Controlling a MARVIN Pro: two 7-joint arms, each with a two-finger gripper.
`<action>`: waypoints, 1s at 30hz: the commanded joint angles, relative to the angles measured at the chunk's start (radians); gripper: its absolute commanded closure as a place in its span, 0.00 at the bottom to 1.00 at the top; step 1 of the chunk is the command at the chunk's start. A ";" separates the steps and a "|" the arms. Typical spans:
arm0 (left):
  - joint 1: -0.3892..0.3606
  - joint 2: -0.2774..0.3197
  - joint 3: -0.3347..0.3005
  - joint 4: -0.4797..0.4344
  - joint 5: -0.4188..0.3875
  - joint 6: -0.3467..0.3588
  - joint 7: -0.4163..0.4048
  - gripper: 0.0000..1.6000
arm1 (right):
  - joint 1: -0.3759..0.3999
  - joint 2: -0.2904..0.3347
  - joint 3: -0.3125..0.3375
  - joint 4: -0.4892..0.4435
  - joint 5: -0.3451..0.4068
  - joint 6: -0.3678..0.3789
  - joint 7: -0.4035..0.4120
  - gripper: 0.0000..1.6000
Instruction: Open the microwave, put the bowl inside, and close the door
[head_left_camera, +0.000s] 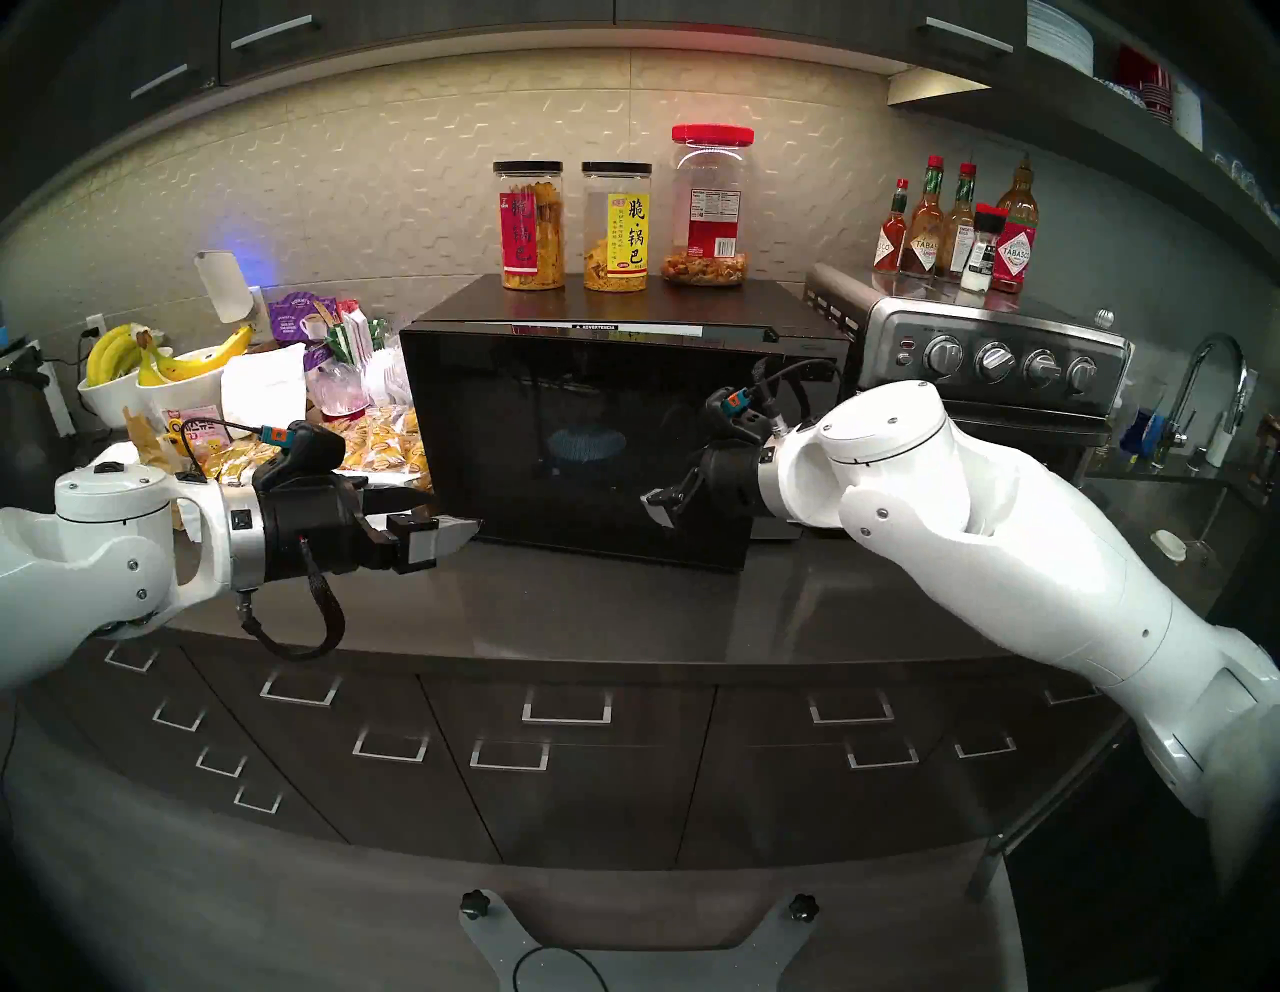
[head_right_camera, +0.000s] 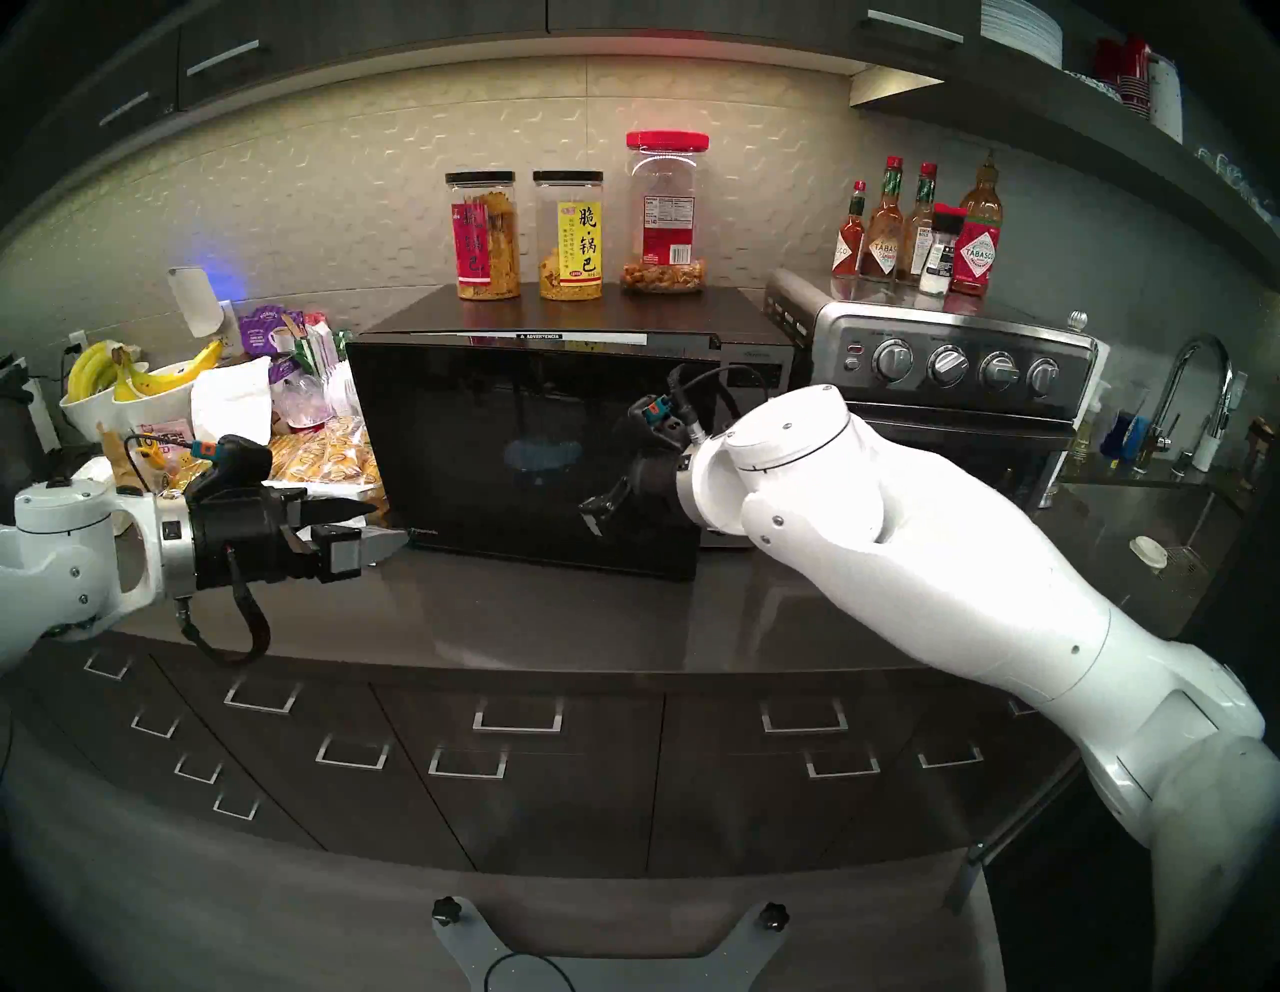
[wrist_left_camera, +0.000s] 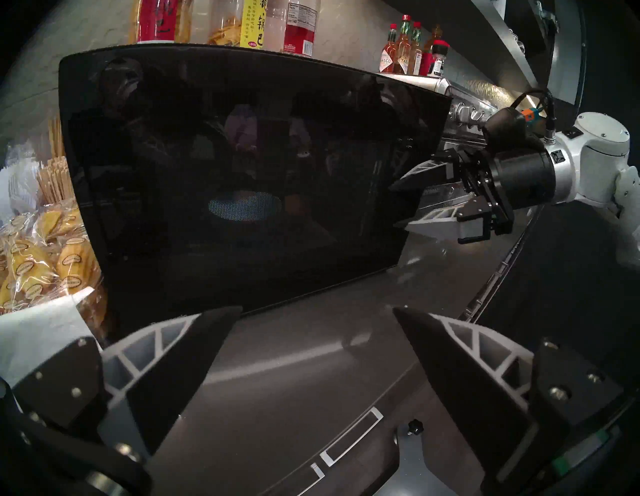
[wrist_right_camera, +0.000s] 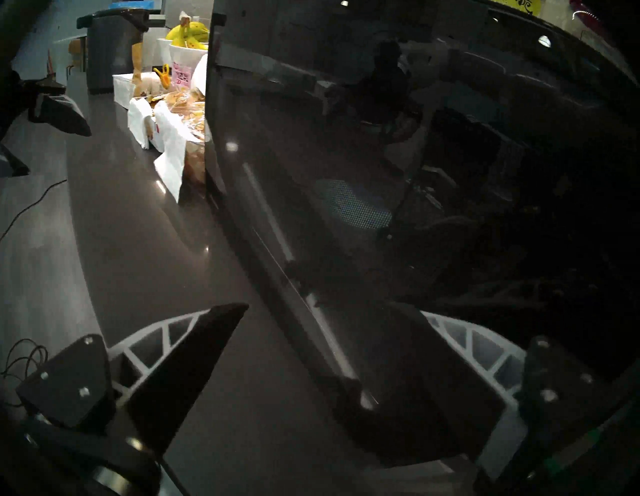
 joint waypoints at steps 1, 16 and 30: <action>-0.009 -0.001 -0.008 -0.003 0.001 -0.005 -0.003 0.00 | 0.045 -0.090 0.018 0.044 -0.013 0.015 -0.071 0.00; -0.015 0.000 -0.002 -0.003 0.002 -0.005 -0.003 0.00 | 0.073 -0.170 0.031 0.162 -0.021 0.051 -0.125 0.00; -0.022 0.000 0.004 -0.003 0.002 -0.005 -0.003 0.00 | 0.101 -0.218 0.019 0.258 -0.039 0.047 -0.106 0.00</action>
